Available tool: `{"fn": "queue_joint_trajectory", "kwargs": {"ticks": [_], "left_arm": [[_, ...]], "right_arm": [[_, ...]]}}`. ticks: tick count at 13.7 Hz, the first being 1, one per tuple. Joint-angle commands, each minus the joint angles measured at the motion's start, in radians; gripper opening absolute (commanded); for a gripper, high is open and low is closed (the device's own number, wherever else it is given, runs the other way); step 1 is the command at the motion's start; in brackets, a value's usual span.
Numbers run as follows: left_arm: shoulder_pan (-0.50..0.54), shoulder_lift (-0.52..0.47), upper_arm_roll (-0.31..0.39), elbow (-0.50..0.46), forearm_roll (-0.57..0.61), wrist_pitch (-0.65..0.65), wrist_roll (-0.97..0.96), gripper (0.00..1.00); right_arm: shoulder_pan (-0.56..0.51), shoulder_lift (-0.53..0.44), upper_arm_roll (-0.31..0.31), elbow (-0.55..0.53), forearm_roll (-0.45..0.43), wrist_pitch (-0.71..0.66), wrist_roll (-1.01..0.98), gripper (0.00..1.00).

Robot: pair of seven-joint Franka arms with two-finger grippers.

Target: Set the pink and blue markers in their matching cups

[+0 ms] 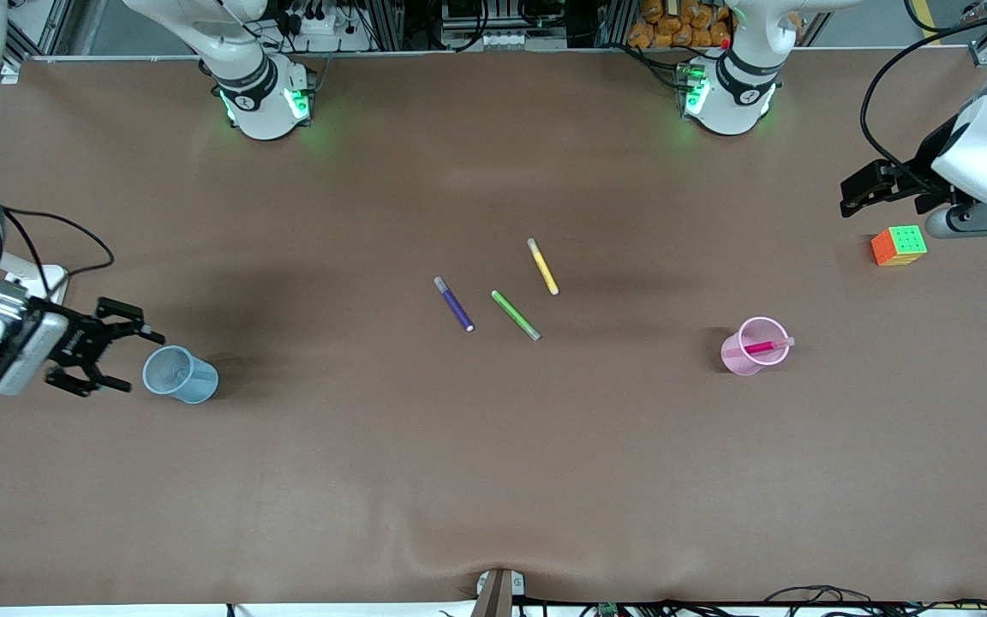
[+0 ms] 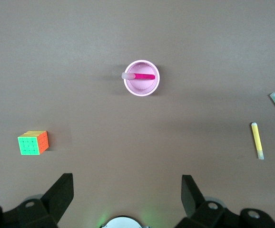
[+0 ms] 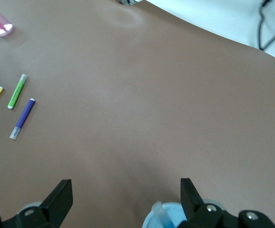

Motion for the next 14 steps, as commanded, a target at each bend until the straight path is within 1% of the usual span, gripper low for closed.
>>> {"fn": "queue_joint_trajectory", "kwargs": {"ticks": [1,3,5,8,10,12,14], "left_arm": [[0.002,-0.031,-0.003,-0.020,0.018,0.014,0.009,1.00],[0.004,-0.031,0.000,-0.022,0.016,0.011,0.012,1.00],[0.005,-0.025,0.007,-0.017,0.015,0.007,0.012,1.00],[0.021,-0.035,0.007,-0.015,0.009,-0.018,0.047,1.00],[0.028,-0.043,0.007,-0.025,0.006,-0.030,0.061,1.00],[0.038,-0.054,0.002,-0.023,0.002,-0.030,0.061,1.00],[0.038,-0.069,0.002,-0.037,0.001,-0.030,0.061,1.00]], "right_arm": [[0.011,-0.126,0.003,-0.030,-0.151,-0.009,0.215,1.00],[0.011,-0.169,0.005,-0.024,-0.222,-0.071,0.341,1.00],[0.011,-0.209,0.005,-0.024,-0.279,-0.084,0.455,1.00],[0.046,-0.267,0.011,-0.011,-0.406,-0.122,0.683,1.00],[0.062,-0.272,0.013,0.025,-0.438,-0.182,0.817,1.00],[0.085,-0.275,0.011,0.057,-0.500,-0.228,0.926,1.00],[0.088,-0.276,0.011,0.102,-0.543,-0.297,1.021,1.00]]}}
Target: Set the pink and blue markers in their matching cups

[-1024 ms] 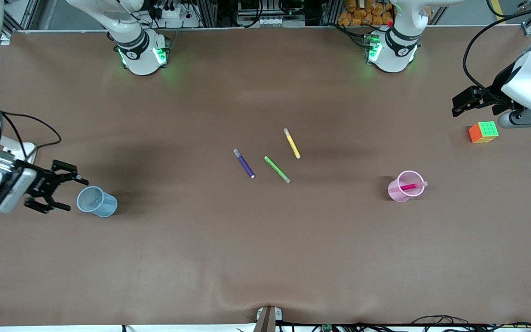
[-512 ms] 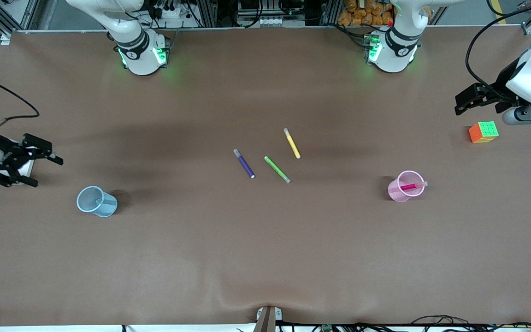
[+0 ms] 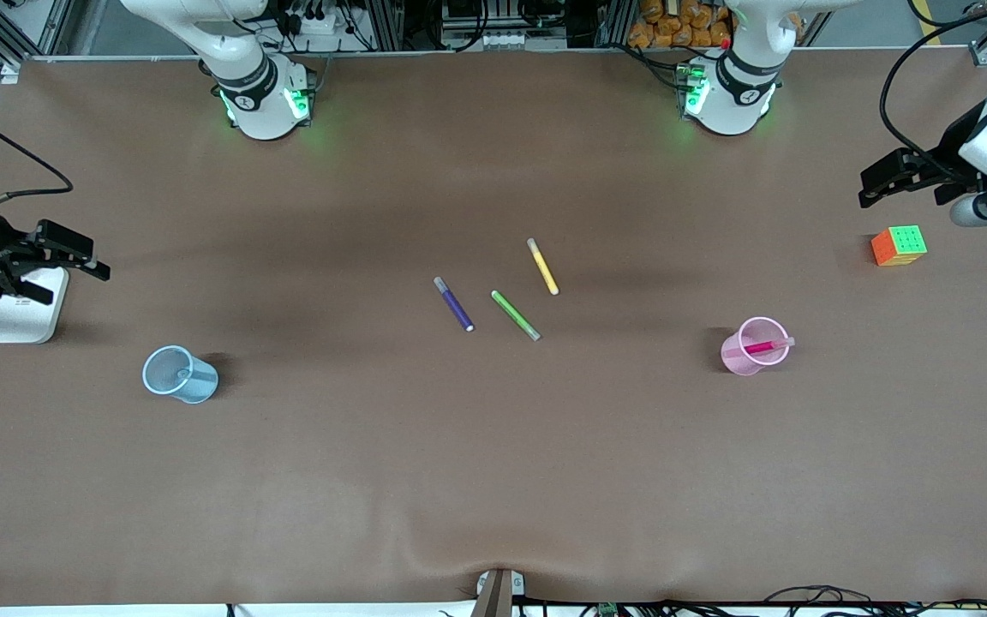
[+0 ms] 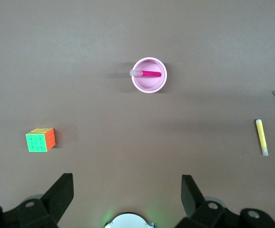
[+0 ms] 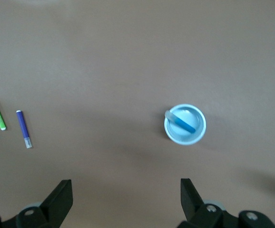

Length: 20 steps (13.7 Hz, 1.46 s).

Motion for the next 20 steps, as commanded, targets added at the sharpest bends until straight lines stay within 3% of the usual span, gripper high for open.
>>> {"fn": "queue_joint_trajectory", "kwargs": {"ticks": [1,4,13,20], "left_arm": [[0.012,-0.058,-0.011,-0.053,0.001,-0.006,0.021,1.00],[0.010,-0.072,-0.015,-0.069,-0.001,-0.007,0.031,1.00],[0.010,-0.032,-0.014,0.009,0.010,-0.010,0.082,1.00],[0.012,-0.029,-0.009,0.009,0.002,-0.010,0.078,1.00]], "right_arm": [[0.006,-0.009,-0.003,0.056,-0.057,-0.088,0.115,1.00],[0.006,-0.024,-0.002,0.073,-0.089,-0.129,0.194,1.00],[0.008,-0.049,0.042,0.172,-0.175,-0.294,0.506,1.00],[0.006,-0.044,0.073,0.201,-0.271,-0.279,0.496,1.00]]}}
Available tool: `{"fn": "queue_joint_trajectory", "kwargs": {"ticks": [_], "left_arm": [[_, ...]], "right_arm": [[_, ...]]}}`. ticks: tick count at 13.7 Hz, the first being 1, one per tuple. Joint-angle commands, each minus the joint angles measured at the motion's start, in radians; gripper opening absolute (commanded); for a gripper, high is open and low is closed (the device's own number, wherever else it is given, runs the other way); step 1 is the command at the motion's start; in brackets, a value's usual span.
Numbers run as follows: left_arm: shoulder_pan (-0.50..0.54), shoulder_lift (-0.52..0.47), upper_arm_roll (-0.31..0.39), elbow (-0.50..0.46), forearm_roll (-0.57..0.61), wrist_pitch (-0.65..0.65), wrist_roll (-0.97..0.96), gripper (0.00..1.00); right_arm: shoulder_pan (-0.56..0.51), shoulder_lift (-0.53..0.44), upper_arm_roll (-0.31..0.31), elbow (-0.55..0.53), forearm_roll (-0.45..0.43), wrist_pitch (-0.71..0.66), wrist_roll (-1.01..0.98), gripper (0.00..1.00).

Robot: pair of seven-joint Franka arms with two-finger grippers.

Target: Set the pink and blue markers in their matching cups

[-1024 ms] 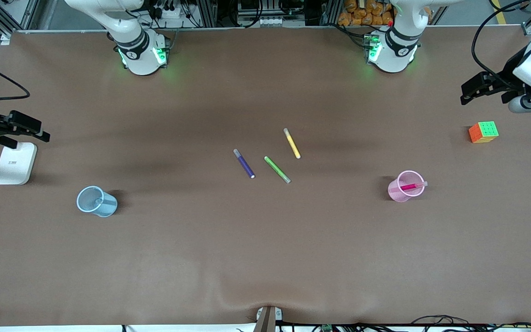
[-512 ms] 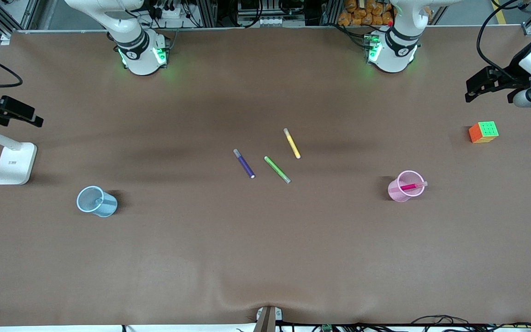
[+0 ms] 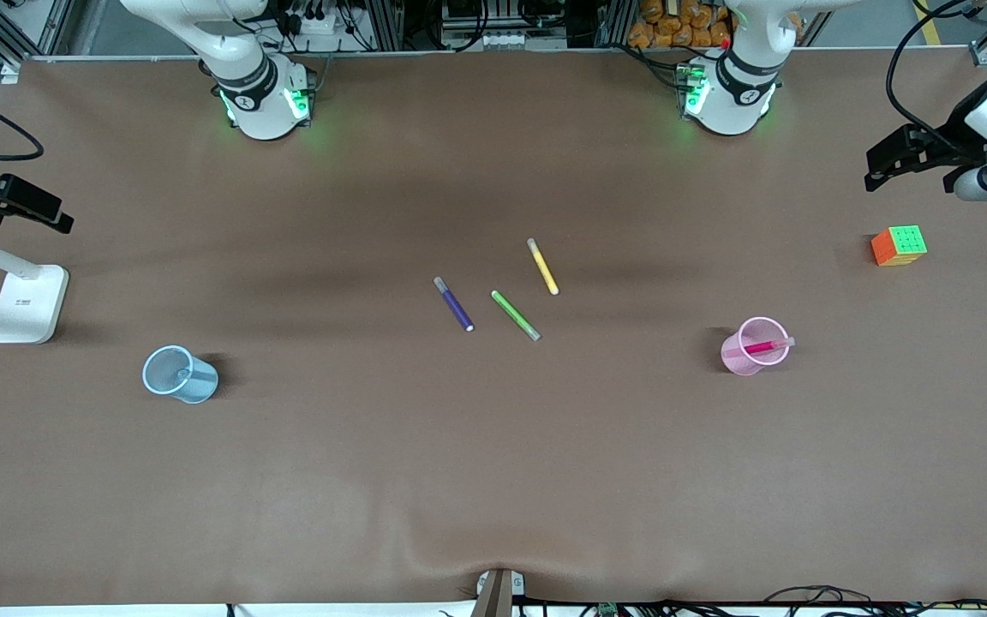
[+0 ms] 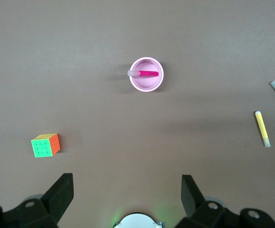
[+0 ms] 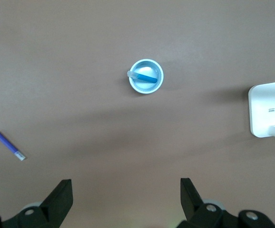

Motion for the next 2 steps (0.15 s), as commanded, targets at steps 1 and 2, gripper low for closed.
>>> {"fn": "queue_joint_trajectory", "kwargs": {"ticks": [1,2], "left_arm": [[0.008,0.005,-0.003,0.020,0.002,-0.013,0.014,1.00],[0.006,0.005,-0.003,0.020,0.002,-0.021,0.003,1.00]], "right_arm": [[0.005,-0.002,0.008,0.026,-0.062,-0.007,0.008,1.00],[0.005,-0.002,0.008,0.026,-0.059,-0.009,0.008,1.00]]}}
